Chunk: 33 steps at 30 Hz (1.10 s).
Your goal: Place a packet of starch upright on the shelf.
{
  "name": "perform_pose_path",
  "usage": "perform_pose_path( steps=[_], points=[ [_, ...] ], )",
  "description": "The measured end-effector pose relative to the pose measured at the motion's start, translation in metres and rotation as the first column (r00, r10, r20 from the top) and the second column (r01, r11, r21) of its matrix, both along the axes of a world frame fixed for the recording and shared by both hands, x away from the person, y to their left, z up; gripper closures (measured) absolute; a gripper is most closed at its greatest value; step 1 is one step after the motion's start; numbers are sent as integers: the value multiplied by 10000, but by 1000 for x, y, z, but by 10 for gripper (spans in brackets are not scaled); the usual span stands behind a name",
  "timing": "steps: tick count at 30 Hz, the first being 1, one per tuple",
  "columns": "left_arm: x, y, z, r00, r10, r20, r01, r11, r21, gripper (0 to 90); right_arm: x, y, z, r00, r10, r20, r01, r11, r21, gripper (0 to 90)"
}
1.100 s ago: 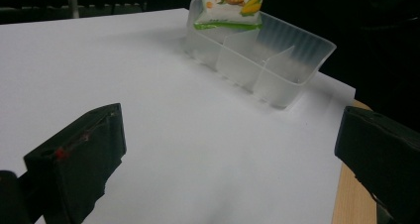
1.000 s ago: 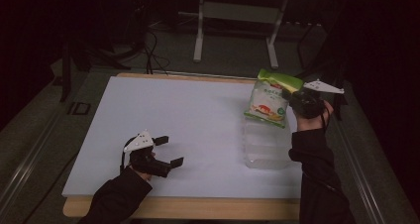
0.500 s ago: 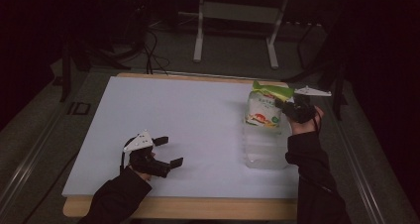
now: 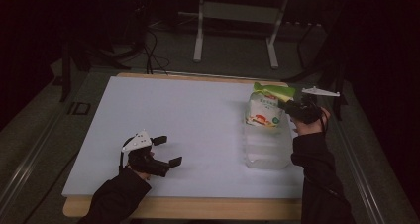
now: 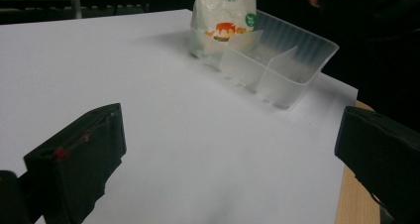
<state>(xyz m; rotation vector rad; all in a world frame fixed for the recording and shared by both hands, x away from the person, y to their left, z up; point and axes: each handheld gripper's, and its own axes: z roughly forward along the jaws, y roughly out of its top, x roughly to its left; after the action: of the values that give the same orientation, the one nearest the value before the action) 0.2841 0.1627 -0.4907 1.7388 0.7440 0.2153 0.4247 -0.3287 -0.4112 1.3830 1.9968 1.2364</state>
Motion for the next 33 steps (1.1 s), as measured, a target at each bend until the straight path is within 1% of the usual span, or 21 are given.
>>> perform_pose_path(
  steps=[2,3,4,5,6,7,8,9,11,12,13,14,16,17,19,24,29,31,33],
  points=[
    [0,-1,0,10000,2,44,-3,10000,29,0,-5,0,0,10000,-59,-32,58,9998,-164,441],
    [-1,-1,0,10000,-9,66,8,10000,44,0,-8,0,0,9999,-83,69,84,9997,-239,378],
    [-1,-1,0,10000,-21,81,21,10000,50,0,-11,0,0,9998,-120,159,124,9996,-238,344],
    [-1,-1,0,10000,-38,90,38,10000,66,0,-13,0,0,9997,-159,180,163,9996,-212,325],
    [-1,-1,0,10000,-39,92,38,10000,66,0,-16,-1,0,9995,-283,158,284,9996,-93,280],
    [-1,-2,0,9999,-34,109,33,10000,78,0,-18,-1,0,9992,-333,231,332,9994,36,234],
    [-1,-2,1,9999,-36,124,35,10000,92,0,-21,-2,-1,9987,-316,400,312,9995,88,168],
    [-1,-2,1,9999,-35,138,34,10000,81,0,-23,-2,-2,9980,-348,525,346,9994,37,150],
    [-1,-1,1,9999,-38,148,37,10000,71,0,-28,-1,-3,9974,-309,654,294,9993,229,143],
    [-1,-1,1,9999,-24,153,23,10000,60,0,-30,-1,-3,9970,-272,731,259,9995,180,141],
    [-1,-1,1,9999,-24,145,23,10000,49,0,-33,2,-4,9958,-231,881,239,9997,-76,141],
    [-1,-1,1,9999,-25,155,24,10000,54,0,-35,3,-5,9955,-134,938,149,9998,-159,141],
    [-2,-1,0,9997,-9,238,8,10000,75,0,-39,6,-6,9961,106,874,-106,9999,-3,141],
    [-2,-1,0,9998,-11,218,10,10000,48,0,-42,8,-6,9960,173,876,-172,9998,-28,142],
    [-2,0,0,9997,11,238,-12,10000,34,0,-46,10,-6,9953,337,909,-349,9993,119,144],
    [-3,-1,0,9995,15,314,-16,10000,40,0,-55,20,-4,9908,808,1087,-832,9964,181,145],
    [-3,-1,-2,9994,-67,334,63,9999,102,0,-66,30,-1,9835,1402,1142,-1473,9875,566,145],
    [-3,-1,-2,9993,-87,359,82,9999,142,0,-71,33,0,9808,1547,1190,-1621,9852,555,145],
    [-3,-1,-2,9992,-103,394,97,9998,149,0,-75,37,-1,9766,1776,1209,-1860,9806,620,145]
  ],
)
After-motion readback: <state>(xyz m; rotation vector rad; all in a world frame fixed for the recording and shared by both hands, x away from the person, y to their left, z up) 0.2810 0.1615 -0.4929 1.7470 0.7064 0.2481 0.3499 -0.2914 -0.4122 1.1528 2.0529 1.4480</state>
